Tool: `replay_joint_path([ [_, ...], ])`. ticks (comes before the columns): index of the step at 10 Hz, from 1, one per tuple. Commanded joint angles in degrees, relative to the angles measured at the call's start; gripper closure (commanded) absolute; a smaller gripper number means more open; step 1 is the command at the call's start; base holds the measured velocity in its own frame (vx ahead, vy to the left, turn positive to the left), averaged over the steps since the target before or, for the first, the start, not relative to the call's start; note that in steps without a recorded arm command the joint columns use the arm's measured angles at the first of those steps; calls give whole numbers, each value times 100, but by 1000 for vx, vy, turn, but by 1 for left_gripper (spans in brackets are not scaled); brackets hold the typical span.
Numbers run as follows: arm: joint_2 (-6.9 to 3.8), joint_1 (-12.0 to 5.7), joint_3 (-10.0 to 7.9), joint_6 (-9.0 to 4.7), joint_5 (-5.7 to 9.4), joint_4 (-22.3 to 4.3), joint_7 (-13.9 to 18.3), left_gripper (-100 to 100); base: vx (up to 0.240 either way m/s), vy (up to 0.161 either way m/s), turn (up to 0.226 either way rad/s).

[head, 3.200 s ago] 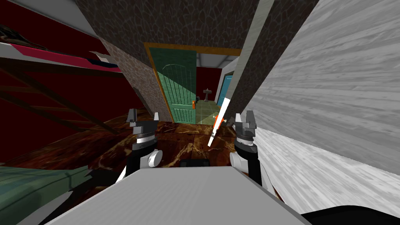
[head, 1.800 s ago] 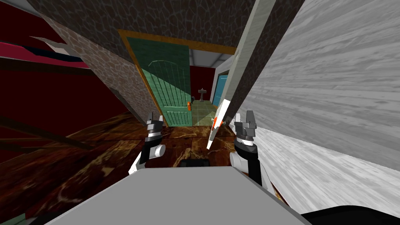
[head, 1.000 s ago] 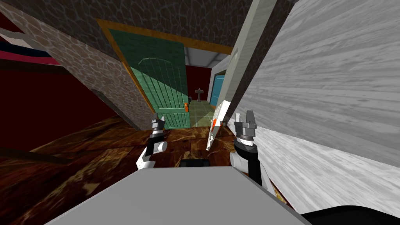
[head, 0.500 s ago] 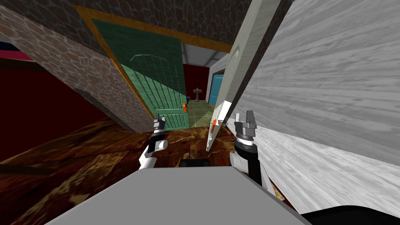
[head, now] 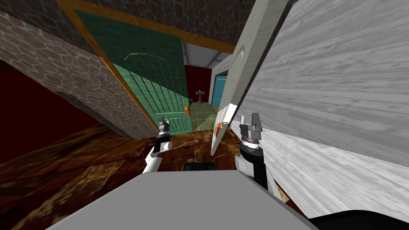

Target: Pull the door open

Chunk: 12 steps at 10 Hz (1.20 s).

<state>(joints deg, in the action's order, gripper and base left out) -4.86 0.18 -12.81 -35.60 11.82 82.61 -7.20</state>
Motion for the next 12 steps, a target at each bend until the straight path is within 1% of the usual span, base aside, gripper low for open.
replay_joint_path([
  [1,-18,-143,-67,0,47,-273,-75,-100,52,32,-65],
  [2,-35,-279,-125,-1,87,-464,-141,-100,82,35,-115],
  [3,-35,-279,-125,-1,87,-502,-141,-100,62,26,-68],
  [4,-50,-415,-183,-1,127,-700,-208,-100,55,26,-77],
  [5,-50,-415,-183,-1,127,-730,-208,-100,37,29,-42],
  [7,-77,-687,-299,-1,207,-1136,-341,-100,63,31,-101],
  [8,-77,-687,-299,-1,207,-1188,-341,-100,53,37,-50],
  [9,-90,-823,-357,-1,246,-1375,-407,-100,37,38,-67],
  [10,-90,-823,-357,-1,246,-1417,-407,-100,31,32,-53],
  [12,-113,-1089,-470,-1,325,-1815,-538,-100,55,37,-104],
])
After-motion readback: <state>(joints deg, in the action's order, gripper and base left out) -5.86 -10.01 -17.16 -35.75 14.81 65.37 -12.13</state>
